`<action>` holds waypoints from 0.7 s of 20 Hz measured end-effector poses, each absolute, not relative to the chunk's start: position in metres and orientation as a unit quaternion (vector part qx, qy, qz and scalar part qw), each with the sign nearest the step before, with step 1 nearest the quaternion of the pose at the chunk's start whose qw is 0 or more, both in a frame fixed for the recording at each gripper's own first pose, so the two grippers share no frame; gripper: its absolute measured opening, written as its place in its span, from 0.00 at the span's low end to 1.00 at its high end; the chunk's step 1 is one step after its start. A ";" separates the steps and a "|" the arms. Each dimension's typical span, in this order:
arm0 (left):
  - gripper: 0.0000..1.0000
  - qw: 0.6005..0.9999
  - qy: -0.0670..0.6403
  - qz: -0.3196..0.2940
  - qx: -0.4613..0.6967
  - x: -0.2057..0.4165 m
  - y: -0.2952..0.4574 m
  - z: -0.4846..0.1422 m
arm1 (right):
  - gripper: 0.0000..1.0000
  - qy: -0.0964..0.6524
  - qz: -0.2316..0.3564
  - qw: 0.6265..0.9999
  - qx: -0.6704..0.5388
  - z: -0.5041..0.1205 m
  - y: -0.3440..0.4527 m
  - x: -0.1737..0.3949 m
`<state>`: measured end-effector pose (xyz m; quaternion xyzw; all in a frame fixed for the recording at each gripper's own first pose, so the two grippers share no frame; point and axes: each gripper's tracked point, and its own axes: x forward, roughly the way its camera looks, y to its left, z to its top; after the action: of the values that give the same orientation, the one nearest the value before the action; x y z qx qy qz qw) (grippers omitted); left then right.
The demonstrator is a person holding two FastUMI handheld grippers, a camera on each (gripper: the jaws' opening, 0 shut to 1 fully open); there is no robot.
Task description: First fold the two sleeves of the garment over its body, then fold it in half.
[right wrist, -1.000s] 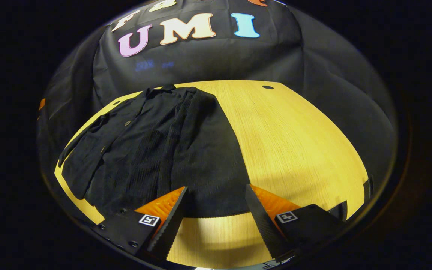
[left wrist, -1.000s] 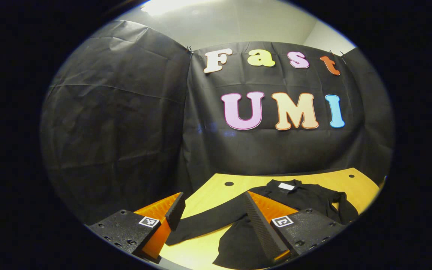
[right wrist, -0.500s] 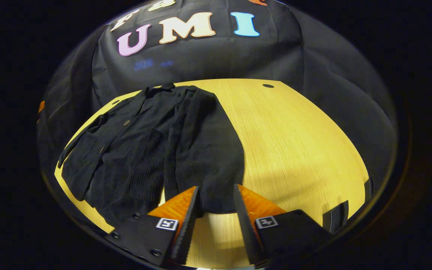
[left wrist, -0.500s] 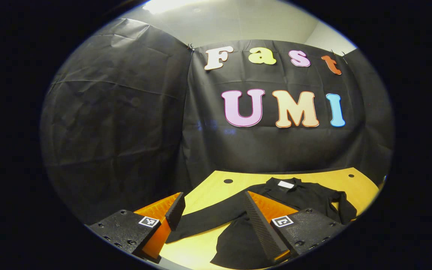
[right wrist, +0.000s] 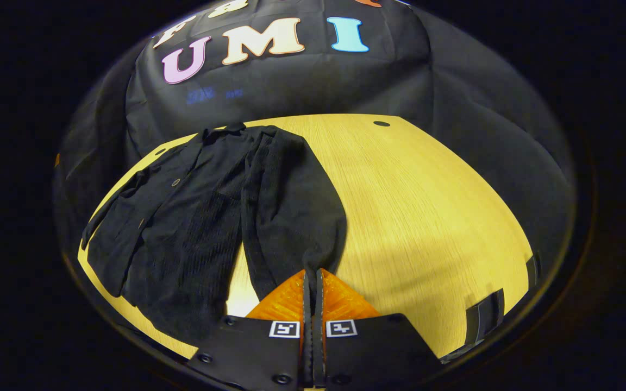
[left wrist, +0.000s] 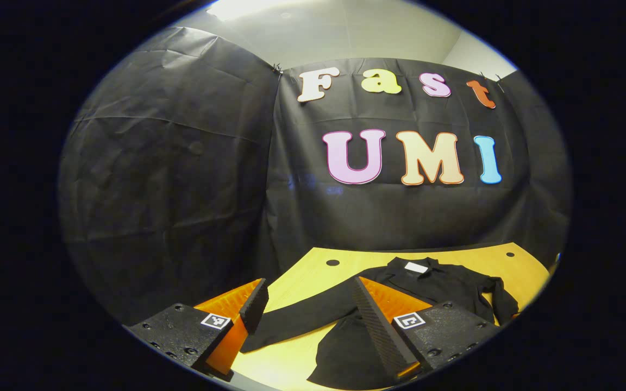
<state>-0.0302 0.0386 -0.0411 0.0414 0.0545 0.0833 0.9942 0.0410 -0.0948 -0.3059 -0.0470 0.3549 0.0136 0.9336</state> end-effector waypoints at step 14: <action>0.92 0.993 0.070 0.087 0.044 -0.034 0.039 -0.048 | 0.02 0.363 0.008 0.931 -0.031 -0.289 -0.092 0.043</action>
<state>-0.0342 0.0394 -0.0477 0.0438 0.0699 0.0874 0.9928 0.0432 -0.0918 -0.2885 -0.0308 0.3629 0.0085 0.9313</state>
